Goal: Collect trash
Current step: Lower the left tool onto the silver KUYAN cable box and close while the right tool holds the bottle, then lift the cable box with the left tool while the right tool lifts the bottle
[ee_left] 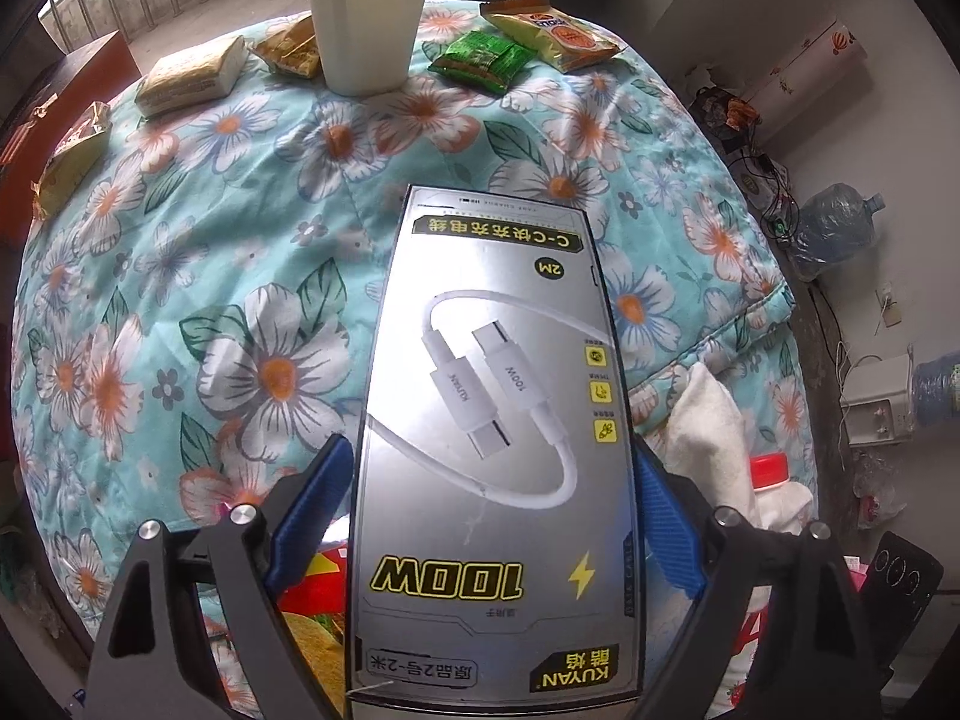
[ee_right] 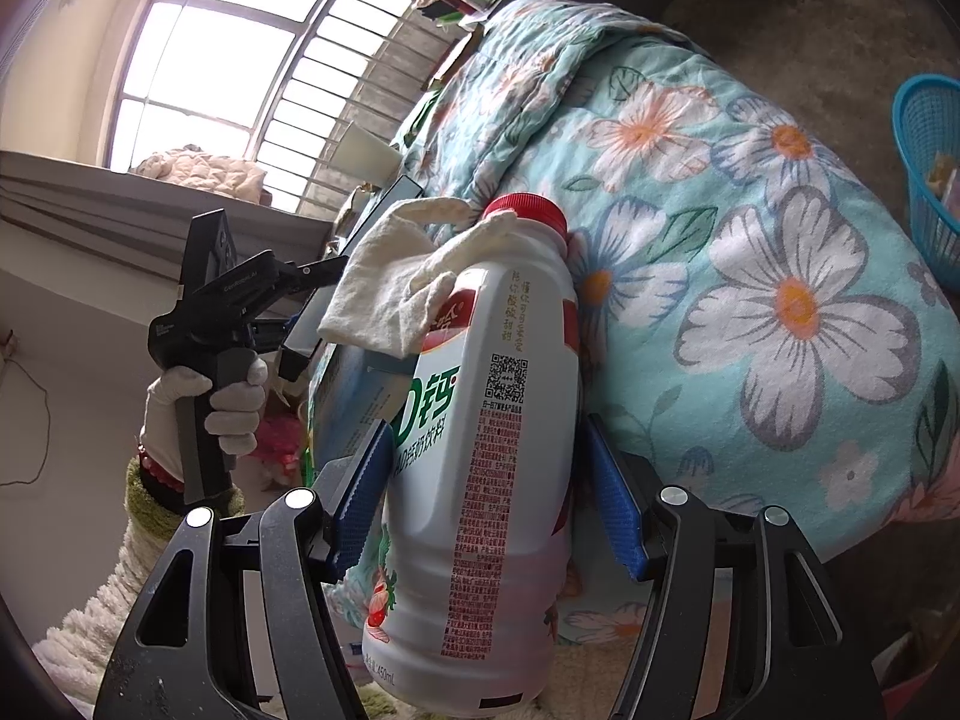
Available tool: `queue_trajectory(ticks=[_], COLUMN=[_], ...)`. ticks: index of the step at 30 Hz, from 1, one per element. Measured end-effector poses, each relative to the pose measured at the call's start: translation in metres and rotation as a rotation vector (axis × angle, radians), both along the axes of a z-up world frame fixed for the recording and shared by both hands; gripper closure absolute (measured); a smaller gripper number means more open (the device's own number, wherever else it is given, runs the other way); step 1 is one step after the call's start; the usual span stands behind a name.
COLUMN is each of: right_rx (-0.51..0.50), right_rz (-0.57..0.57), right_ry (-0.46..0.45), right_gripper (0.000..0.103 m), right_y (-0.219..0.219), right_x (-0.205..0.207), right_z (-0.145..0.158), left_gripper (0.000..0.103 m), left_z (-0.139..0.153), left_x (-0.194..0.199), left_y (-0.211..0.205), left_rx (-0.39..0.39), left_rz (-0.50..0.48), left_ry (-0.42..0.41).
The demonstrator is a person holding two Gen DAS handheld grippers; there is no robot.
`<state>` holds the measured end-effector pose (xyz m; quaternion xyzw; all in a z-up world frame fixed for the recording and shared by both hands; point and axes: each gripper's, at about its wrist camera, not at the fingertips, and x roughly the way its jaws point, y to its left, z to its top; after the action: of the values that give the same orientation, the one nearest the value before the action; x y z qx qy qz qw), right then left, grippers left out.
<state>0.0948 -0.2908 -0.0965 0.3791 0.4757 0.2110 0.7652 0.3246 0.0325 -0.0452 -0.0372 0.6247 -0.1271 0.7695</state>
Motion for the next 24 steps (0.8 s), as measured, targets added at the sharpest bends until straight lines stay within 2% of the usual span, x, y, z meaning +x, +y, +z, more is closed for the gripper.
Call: queue_trajectory(ticks=[4, 9, 15, 24], right_rx=[-0.011, -0.038, -0.102, -0.145], right_rz=[-0.002, -0.01, -0.038, -0.092], right_ry=[-0.002, -0.015, -0.054, -0.085], right_gripper=[0.043, 0.044, 0.044, 0.046], right_y=[0.002, 0.004, 0.002, -0.01], right_x=[0.001, 0.001, -0.002, -0.009], right_z=[0.002, 0.007, 0.021, 0.034], left_gripper=[0.019, 0.02, 0.021, 0.021], left_z=[0.003, 0.017, 0.043, 0.075], left_x=[-0.004, -0.015, -0.031, -0.062], left_y=[0.005, 0.011, 0.018, 0.015], left_rx=[-0.025, -0.048, -0.143, -0.278], left_rz=[0.012, 0.02, 0.038, 0.015], left_ry=[-0.016, -0.077, -0.16, -0.246])
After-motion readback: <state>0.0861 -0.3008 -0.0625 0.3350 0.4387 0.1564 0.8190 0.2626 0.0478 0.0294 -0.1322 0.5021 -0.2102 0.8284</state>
